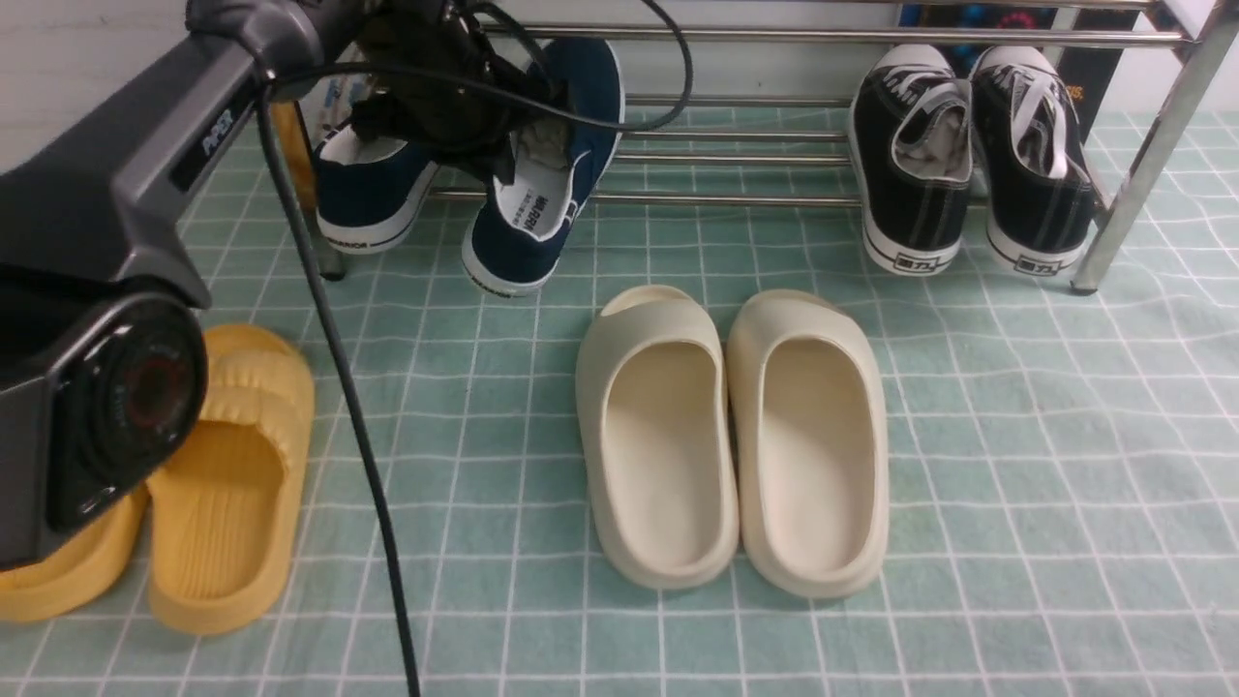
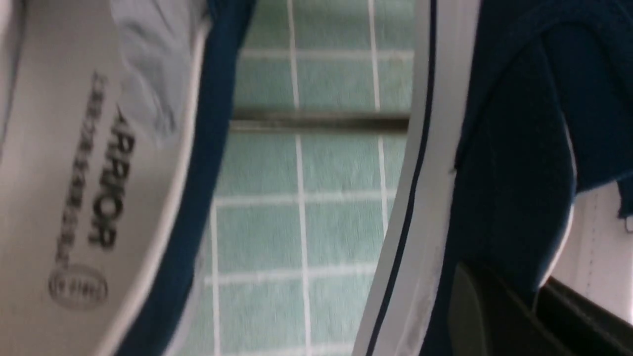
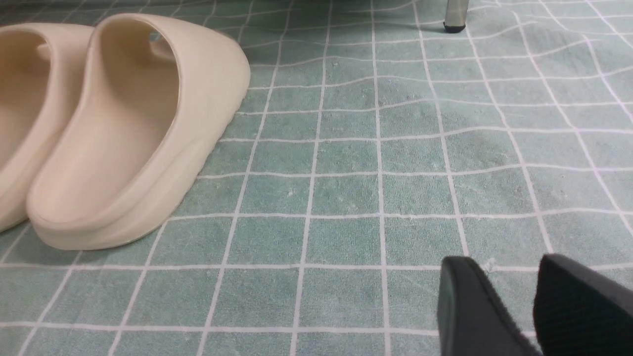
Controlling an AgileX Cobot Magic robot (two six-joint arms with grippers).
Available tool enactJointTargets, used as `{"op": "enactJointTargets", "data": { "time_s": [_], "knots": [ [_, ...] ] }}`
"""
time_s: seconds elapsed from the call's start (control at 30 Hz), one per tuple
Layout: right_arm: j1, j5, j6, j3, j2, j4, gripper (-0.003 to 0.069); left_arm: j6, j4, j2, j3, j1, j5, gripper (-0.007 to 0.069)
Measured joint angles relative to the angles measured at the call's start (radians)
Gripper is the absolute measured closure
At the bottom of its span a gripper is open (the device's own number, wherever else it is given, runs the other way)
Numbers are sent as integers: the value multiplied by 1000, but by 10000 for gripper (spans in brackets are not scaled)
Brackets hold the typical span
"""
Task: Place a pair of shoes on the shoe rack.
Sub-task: Use the left arm to put a shoe into the shoe rack
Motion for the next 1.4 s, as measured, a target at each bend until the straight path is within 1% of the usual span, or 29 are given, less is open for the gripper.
{"op": "enactJointTargets", "data": {
  "time_s": [0.17, 0.37, 0.47, 0.6, 0.63, 0.67, 0.77, 0.83, 0.9, 0.97, 1.07, 1.1, 1.2, 1.23, 1.27, 1.33, 1.4],
  "knots": [
    [0, 0, 0, 0, 0, 0, 419, -56, 56, 54, -58, 0, 3, 618],
    [0, 0, 0, 0, 0, 0, 419, -60, 110, 80, -63, 2, -42, 617],
    [0, 0, 0, 0, 0, 0, 419, -66, 110, 80, -63, 2, -47, 588],
    [0, 0, 0, 0, 0, 0, 419, -145, 109, 80, -73, 2, -88, 466],
    [0, 0, 0, 0, 0, 0, 419, -150, 109, 80, -73, 2, -91, 459],
    [0, 0, 0, 0, 0, 0, 419, -177, 106, 80, -75, 2, -100, 408],
    [0, 0, 0, 0, 0, 0, 419, -210, 104, 79, -75, 1, -99, 304],
    [0, 0, 0, 0, 0, 0, 419, -213, 101, 71, -75, 1, -87, 263],
    [1, 0, 0, 0, 0, 0, 419, -214, 101, 57, -75, 1, -70, 245],
    [1, 0, 0, 0, 0, 0, 419, -212, 101, 44, -75, 1, -54, 241],
    [1, 0, 0, 0, 0, 0, 419, -182, 98, 7, -78, 1, 34, 248],
    [1, 0, 0, 0, 0, 0, 419, -179, 98, 7, -79, 1, 40, 249],
    [1, 0, 0, 0, 0, 0, 419, -121, 90, -2, -80, 1, 155, 294],
    [1, 0, 0, 0, 0, 0, 419, -106, 83, -2, -80, 1, 167, 313],
    [1, 0, 0, 0, 0, 0, 419, -106, 82, -2, -80, 1, 169, 313],
    [1, 0, 0, 0, 0, 0, 419, -79, 63, -13, -79, 1, 179, 372],
    [1, 0, 0, 0, 0, 0, 419, -71, 63, -36, -79, 1, 183, 411]
  ]
}}
